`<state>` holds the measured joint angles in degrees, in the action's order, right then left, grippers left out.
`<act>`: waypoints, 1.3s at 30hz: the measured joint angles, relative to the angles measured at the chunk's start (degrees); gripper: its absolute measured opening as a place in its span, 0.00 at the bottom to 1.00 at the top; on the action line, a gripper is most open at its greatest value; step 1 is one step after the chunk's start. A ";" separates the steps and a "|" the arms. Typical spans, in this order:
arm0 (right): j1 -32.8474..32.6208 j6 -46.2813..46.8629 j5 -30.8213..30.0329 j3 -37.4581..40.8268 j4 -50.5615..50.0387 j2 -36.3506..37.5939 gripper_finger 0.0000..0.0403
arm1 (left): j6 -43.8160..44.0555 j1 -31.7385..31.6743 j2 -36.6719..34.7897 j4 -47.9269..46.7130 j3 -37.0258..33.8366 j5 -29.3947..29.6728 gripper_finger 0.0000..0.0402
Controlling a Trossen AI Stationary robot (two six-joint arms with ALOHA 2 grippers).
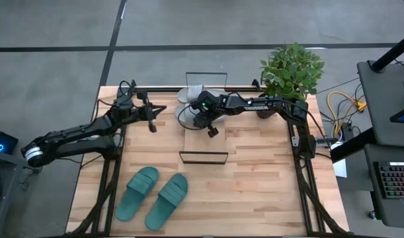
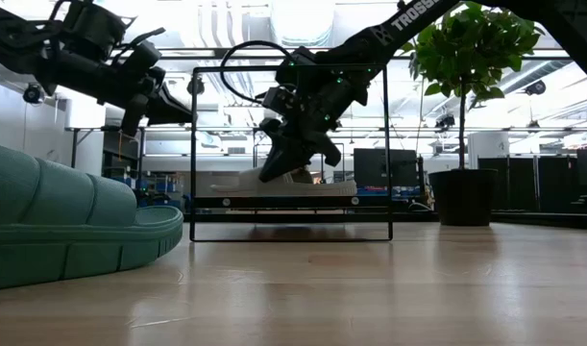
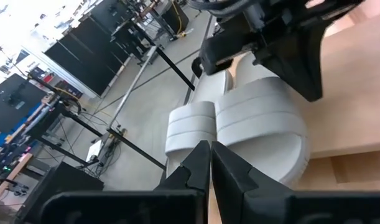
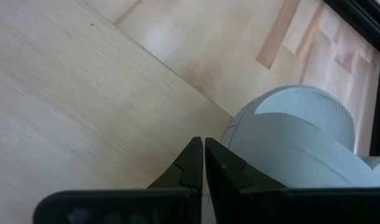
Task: Pick and place slides into the shelf
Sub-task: Put the gray slipper on the shelf
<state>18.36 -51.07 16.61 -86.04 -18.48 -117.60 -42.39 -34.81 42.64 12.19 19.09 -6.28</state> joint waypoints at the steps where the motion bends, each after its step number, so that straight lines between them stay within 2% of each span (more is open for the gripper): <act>1: 0.09 0.00 0.01 0.00 0.00 0.00 0.02 | 0.00 0.00 -0.12 -0.40 0.00 0.00 0.00; 20: 1.16 -0.40 -0.06 0.02 2.94 0.02 0.02 | 0.07 0.02 0.64 -1.23 0.00 -0.02 0.00; 35: 0.93 3.33 1.54 -0.88 2.44 0.16 0.02 | 0.13 0.02 0.82 -1.22 0.00 -0.28 0.00; 39: 0.84 4.74 1.56 -2.47 2.12 0.61 0.05 | 0.20 0.02 0.82 -1.24 0.00 -0.31 0.00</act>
<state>19.20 -46.33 18.17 -88.51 -16.36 -116.99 -42.19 -34.79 43.46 10.96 19.09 -6.59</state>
